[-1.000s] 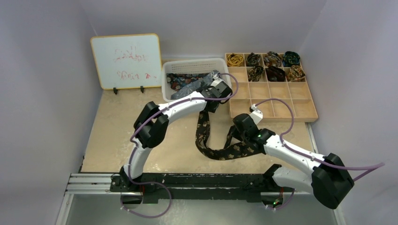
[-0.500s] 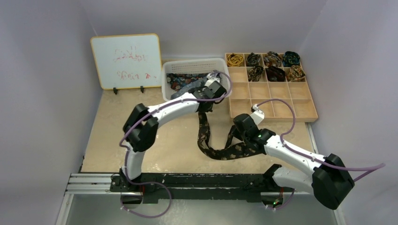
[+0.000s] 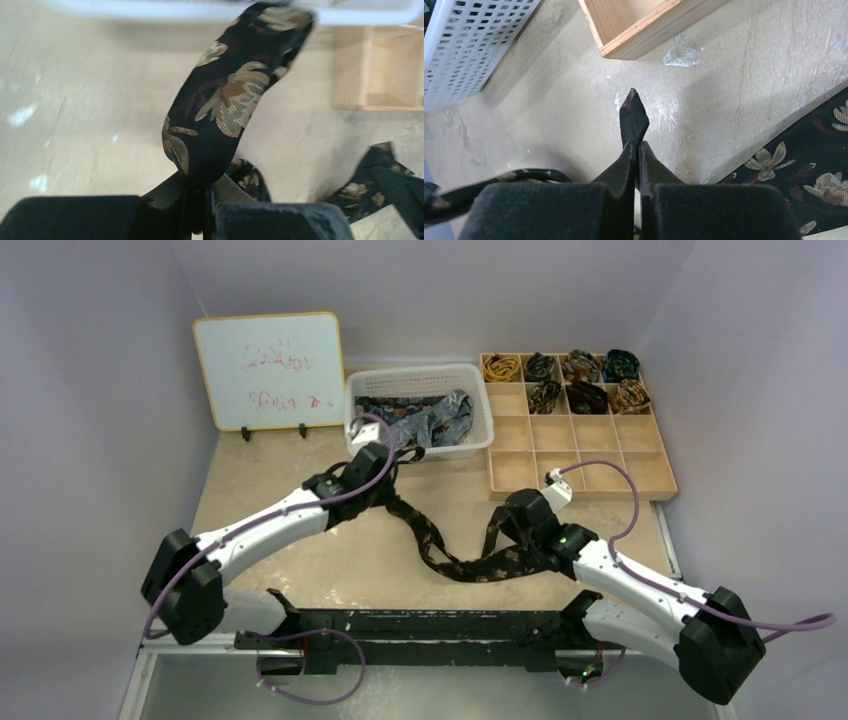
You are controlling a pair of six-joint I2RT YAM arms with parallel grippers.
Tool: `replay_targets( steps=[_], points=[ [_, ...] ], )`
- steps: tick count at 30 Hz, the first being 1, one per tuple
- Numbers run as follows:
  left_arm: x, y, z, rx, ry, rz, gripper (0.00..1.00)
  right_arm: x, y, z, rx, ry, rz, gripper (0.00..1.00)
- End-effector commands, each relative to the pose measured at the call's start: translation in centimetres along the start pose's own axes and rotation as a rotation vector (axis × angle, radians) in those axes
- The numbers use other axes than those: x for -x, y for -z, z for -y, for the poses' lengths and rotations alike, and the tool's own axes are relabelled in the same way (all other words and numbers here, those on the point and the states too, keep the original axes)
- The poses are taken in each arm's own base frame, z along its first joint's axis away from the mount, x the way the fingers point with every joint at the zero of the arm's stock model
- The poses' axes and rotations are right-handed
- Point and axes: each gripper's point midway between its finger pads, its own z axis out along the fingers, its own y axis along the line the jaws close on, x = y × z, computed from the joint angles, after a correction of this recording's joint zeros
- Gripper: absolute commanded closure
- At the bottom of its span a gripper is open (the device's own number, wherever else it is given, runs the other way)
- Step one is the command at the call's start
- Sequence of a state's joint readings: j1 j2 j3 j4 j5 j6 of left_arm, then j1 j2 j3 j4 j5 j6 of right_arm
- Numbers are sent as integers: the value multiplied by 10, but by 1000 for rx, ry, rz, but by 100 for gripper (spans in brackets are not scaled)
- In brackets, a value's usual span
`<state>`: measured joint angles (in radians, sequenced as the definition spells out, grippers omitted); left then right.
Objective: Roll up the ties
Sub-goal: Flatten out the tie at the center of the board.
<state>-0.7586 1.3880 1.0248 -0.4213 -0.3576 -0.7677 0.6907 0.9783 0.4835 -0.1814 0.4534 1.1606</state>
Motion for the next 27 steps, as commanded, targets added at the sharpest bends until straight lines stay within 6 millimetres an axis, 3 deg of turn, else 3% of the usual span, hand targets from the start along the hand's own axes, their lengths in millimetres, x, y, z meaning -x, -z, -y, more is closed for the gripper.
replay_targets(
  steps=[1,3,11,14,16,18,23,25,27],
  points=[
    [-29,4,-35,12,270,-7,100,2,-2,6,-26,-77,22,100],
    [-47,8,-55,53,338,-11,100,1,0,11,-43,-92,20,100],
    [-86,30,-104,140,517,-23,100,-16,4,34,-130,-91,-54,96],
    [-102,32,-114,171,521,-63,98,-19,3,33,-145,-49,-78,75],
    [-110,32,-119,200,523,-88,97,-19,3,26,-142,-10,-99,72],
    [-114,32,-119,202,510,-103,98,-19,1,21,-145,44,-115,61],
    [-108,36,-118,192,474,-95,99,-20,12,17,-216,97,-189,49],
    [-105,38,-118,187,460,-86,99,-24,20,12,-213,101,-239,37],
    [-104,39,-118,183,453,-83,99,-31,27,15,-237,102,-292,33]
  ],
)
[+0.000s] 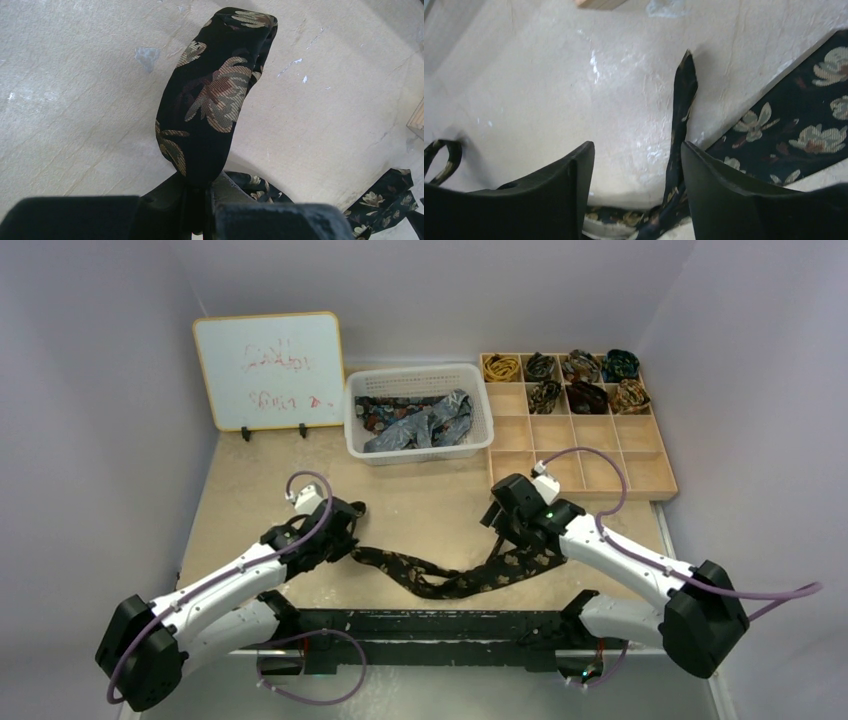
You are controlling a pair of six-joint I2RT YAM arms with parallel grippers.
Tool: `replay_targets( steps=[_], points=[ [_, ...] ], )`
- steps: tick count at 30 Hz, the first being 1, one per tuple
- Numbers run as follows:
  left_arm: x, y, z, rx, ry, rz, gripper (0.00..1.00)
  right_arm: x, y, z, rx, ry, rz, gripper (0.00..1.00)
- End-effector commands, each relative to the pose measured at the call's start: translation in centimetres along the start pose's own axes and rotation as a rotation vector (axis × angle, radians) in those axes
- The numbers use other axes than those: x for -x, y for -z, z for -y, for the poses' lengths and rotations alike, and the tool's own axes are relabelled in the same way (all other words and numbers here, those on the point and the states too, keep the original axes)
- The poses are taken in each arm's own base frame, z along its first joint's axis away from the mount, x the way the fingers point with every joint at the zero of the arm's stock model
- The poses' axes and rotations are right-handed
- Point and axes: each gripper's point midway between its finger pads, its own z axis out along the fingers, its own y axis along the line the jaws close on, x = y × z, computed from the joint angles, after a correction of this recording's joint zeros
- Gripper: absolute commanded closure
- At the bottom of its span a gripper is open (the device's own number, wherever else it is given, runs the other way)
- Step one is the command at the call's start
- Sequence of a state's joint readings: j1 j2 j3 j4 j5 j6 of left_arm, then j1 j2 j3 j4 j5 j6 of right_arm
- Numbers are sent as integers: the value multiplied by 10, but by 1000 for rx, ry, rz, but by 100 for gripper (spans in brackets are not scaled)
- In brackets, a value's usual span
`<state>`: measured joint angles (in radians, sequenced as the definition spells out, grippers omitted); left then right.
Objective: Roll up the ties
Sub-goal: Flatten out the tie at the center of the board.
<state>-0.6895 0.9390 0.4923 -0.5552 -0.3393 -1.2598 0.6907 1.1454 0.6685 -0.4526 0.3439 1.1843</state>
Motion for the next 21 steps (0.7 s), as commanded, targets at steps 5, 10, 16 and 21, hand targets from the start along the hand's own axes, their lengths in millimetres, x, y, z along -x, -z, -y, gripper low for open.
replay_targets(
  steps=[5,10,16,21],
  points=[
    [9,9,8,-39,-50,23,99,-33,19,36,-155,5,-188,31],
    [14,12,17,-62,-93,29,99,-40,12,43,-185,-21,-199,28],
    [10,9,19,-58,-119,6,99,-40,-1,39,-233,-10,-200,23],
    [9,9,25,-84,-118,-2,99,-52,-15,51,-310,-2,-237,24]
  ],
)
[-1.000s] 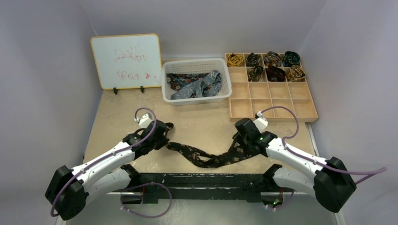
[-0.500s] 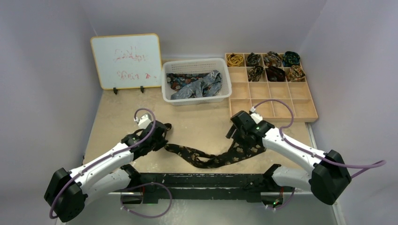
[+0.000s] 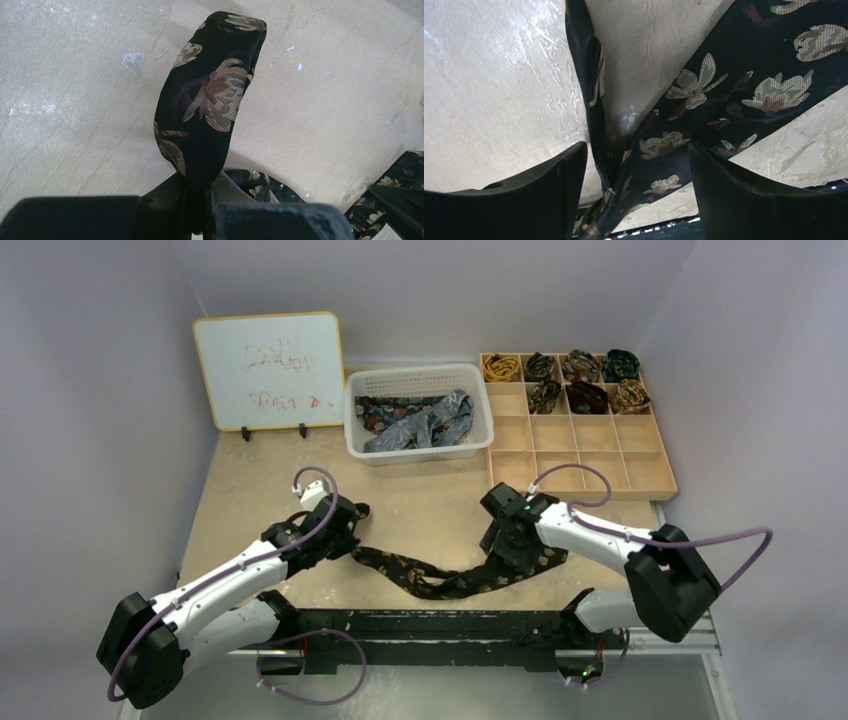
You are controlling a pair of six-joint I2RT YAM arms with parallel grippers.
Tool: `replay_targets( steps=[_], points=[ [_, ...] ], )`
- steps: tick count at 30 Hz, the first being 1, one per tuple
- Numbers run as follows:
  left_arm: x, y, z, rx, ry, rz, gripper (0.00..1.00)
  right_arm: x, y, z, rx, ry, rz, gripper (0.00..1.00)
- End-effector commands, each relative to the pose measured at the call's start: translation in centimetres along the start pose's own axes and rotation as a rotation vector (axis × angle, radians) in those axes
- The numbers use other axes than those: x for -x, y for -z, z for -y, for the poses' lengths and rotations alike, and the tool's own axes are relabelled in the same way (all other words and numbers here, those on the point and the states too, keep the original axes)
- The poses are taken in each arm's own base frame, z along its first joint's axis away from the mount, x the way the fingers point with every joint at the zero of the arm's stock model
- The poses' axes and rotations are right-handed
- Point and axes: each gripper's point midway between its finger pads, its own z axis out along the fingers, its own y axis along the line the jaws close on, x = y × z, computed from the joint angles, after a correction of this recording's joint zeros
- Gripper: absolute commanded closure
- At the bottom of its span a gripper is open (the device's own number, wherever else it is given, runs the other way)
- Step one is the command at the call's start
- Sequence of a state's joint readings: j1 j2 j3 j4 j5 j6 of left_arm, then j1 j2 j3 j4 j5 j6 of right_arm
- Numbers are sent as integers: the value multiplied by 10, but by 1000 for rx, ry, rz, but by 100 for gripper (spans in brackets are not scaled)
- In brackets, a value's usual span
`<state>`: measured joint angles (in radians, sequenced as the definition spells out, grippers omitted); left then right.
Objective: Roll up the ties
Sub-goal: Flatten out the tie at the center of the board.
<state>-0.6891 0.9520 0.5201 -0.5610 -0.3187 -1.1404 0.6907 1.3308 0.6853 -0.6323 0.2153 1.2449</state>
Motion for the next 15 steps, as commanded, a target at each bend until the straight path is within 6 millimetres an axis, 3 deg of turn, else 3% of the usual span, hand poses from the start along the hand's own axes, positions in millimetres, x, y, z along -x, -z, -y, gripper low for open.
replay_targets(
  steps=[1,4,5,6,8,13,15],
  points=[
    [11,6,20,-66,-5,18,99,1,-6,0,-41,-36,1,25],
    [12,7,19,-55,-12,22,99,7,-7,4,-56,-69,38,31],
    [13,8,20,-58,-15,24,99,11,-7,3,-52,-84,63,37],
    [14,8,21,-60,-18,26,99,15,-6,2,-37,-84,82,53],
    [16,10,24,-71,-29,31,99,22,-3,-4,3,-102,117,70],
    [22,16,34,-108,-54,42,99,39,3,-5,26,-165,203,86],
    [28,21,44,-152,-71,57,99,47,12,-1,30,-224,248,100]
  ],
)
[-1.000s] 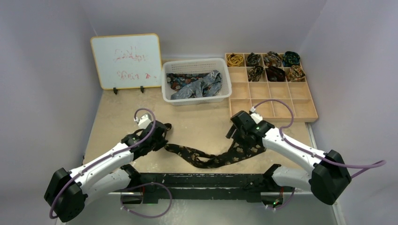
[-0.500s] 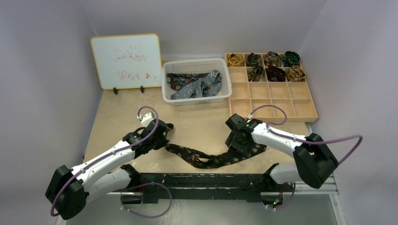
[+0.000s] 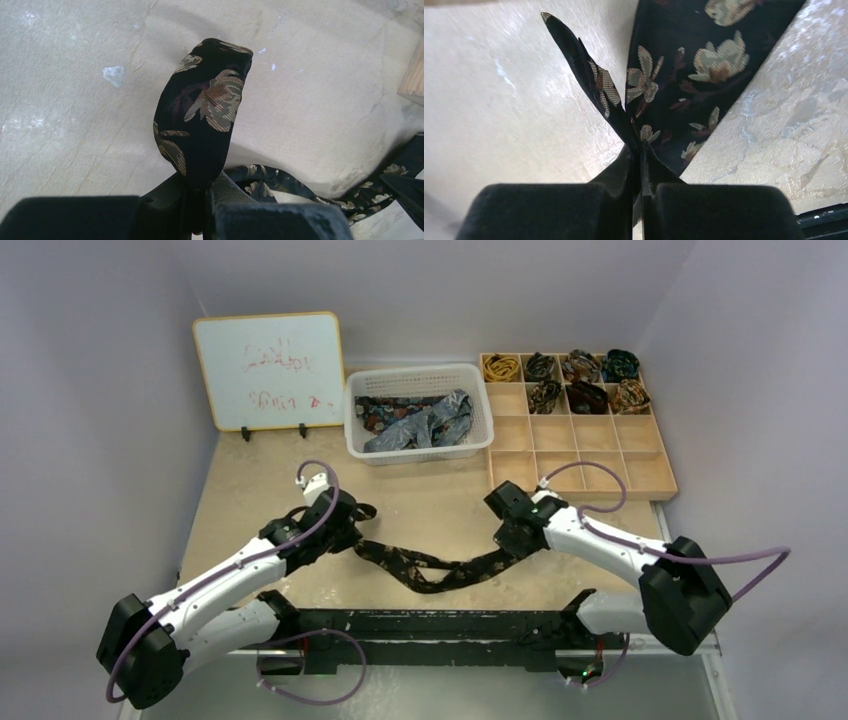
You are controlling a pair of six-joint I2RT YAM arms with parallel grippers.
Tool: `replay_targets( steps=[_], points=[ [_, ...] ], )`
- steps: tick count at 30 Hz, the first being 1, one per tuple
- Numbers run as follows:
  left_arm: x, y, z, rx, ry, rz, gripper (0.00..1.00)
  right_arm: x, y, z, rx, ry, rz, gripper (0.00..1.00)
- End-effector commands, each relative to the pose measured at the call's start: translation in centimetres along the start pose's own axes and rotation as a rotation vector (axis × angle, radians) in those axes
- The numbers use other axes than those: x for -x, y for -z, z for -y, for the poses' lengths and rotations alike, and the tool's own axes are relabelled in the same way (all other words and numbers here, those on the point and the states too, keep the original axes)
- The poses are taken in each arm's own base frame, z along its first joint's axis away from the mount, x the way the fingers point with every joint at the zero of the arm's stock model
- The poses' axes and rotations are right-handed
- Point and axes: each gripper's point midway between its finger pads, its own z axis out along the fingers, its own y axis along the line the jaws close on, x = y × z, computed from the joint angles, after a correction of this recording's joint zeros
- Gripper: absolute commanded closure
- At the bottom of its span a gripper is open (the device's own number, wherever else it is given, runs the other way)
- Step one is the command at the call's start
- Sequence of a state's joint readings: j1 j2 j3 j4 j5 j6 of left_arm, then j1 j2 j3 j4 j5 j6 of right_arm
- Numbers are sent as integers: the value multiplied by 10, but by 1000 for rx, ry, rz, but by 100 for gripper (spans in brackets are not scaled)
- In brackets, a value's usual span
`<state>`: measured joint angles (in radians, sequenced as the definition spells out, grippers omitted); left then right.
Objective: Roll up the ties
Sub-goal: Flatten out the tie at the center of the board.
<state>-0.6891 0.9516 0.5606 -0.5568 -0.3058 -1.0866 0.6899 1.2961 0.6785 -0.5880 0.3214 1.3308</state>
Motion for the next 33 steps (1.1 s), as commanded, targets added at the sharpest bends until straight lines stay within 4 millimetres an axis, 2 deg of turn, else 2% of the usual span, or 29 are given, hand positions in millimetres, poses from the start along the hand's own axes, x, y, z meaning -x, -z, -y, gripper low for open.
replay_targets(
  steps=[1,4,7,12,15,18,21,24,27,29,33],
  points=[
    [23,15,34,-131,-38,58,98,31,11,8,6,-158,155,100],
    [30,19,49,-195,-49,78,98,54,30,-1,141,-235,232,100],
    [35,20,62,-244,-47,96,98,81,52,0,269,-364,351,100],
    [49,25,85,-361,-23,164,98,114,88,16,540,-633,508,100],
    [55,25,86,-393,-4,220,98,117,83,26,624,-721,545,100],
    [56,21,89,-446,-3,254,96,105,57,32,621,-778,511,100],
    [41,9,86,-469,-3,224,96,95,40,28,627,-773,469,99],
    [27,0,77,-479,18,199,97,83,22,37,562,-818,418,94],
    [16,-4,64,-465,28,175,97,82,22,43,531,-809,424,93],
    [8,-7,50,-436,54,158,97,78,22,41,526,-805,393,85],
    [-2,-7,37,-441,81,142,96,69,26,38,488,-783,332,57]
  ],
)
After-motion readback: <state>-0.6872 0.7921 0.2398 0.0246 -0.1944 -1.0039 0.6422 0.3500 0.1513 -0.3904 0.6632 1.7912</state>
